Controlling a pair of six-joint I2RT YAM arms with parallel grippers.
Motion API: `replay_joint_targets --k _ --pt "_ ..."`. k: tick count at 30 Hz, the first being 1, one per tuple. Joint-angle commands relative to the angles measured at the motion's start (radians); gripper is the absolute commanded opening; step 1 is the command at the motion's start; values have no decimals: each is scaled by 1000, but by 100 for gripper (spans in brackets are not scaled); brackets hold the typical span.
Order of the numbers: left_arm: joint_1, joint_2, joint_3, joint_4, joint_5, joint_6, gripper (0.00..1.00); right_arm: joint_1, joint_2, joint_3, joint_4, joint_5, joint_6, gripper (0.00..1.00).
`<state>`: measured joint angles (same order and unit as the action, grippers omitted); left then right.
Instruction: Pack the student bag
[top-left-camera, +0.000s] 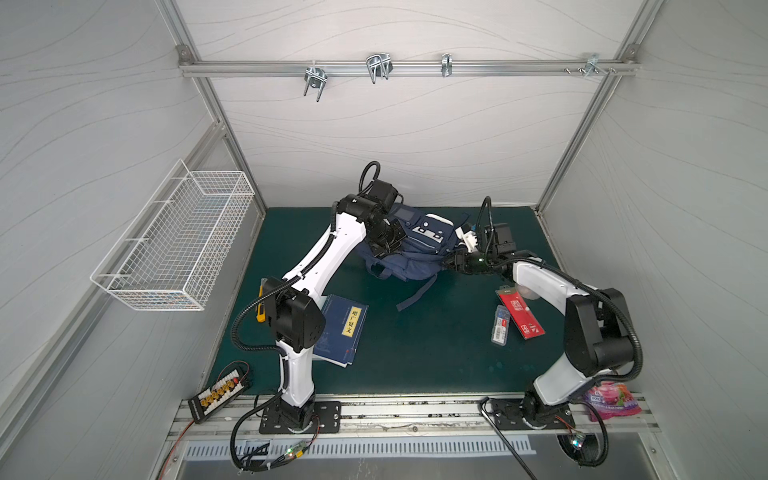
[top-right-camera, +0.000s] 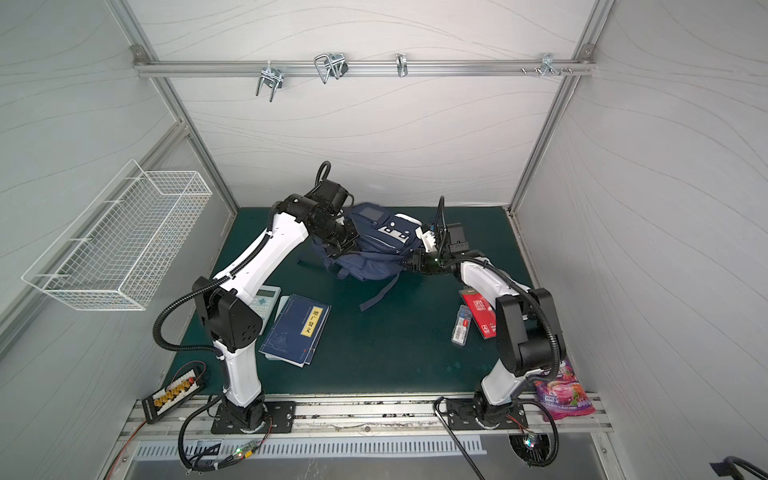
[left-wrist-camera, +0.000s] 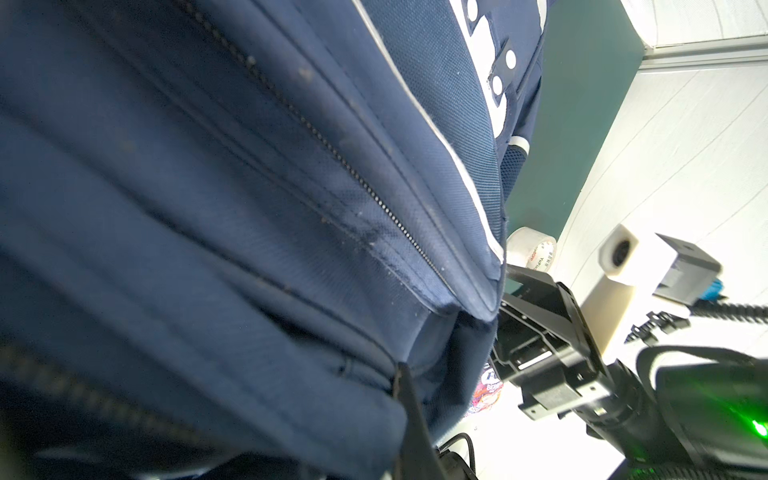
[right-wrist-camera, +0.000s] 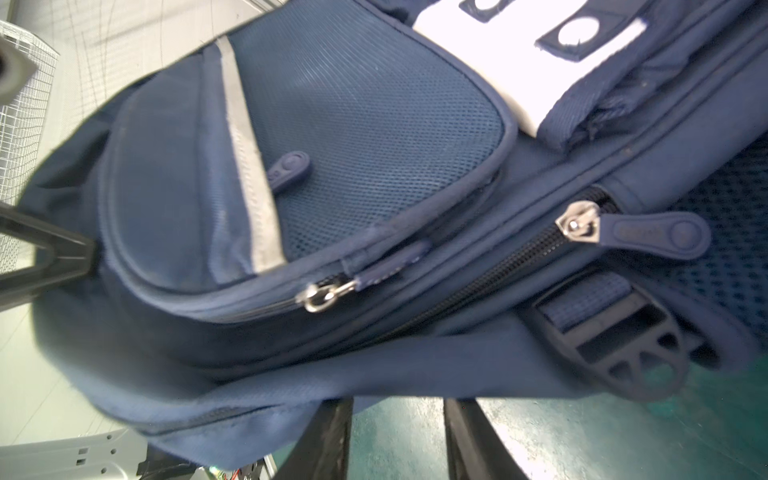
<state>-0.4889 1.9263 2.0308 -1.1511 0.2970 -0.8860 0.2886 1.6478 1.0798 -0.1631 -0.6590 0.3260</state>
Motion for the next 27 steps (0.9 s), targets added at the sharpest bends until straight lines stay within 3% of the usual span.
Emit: replay_joint_targets --k 1,11,13,16,22,27 --pt "-2 -43 76 16 39 15 0 -1 44 9 53 -56 2 38" --pt "7 -34 80 10 49 5 0 -11 138 34 134 -197 39 36" --pt "9 -31 82 13 54 1 0 -11 158 41 139 -227 36 40" --pt "14 -26 88 12 59 -4 0 -17 183 43 145 -235 29 53" --pt "21 -30 79 8 64 -12 0 -25 243 48 292 -297 121 39" --pt "28 -41 66 6 53 -8 0 -16 238 41 312 -300 134 26"
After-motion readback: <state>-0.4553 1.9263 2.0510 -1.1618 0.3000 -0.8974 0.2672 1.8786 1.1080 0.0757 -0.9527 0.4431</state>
